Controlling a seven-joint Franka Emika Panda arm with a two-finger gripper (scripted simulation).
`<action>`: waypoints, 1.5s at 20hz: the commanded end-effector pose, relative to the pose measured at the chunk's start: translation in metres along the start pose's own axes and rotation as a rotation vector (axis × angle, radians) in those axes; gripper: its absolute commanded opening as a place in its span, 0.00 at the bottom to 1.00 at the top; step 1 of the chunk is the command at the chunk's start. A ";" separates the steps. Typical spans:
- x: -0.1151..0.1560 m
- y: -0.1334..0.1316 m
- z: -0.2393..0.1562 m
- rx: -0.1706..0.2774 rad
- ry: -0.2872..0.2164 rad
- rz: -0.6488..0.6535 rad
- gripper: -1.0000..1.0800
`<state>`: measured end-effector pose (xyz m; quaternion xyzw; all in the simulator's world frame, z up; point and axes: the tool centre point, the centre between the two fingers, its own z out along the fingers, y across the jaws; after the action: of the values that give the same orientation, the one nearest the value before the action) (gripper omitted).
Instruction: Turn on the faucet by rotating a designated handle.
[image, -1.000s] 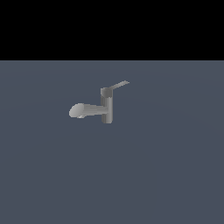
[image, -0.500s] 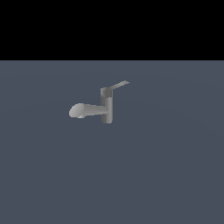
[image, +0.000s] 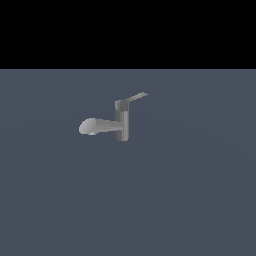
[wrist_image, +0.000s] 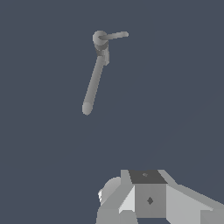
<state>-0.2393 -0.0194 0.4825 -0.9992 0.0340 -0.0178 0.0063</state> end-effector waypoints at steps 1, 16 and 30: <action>0.006 0.000 0.001 0.008 -0.003 0.021 0.00; 0.085 -0.005 0.029 0.100 -0.047 0.334 0.00; 0.182 -0.003 0.094 0.133 -0.110 0.769 0.00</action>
<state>-0.0646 -0.0269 0.4032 -0.9203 0.3816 0.0344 0.0788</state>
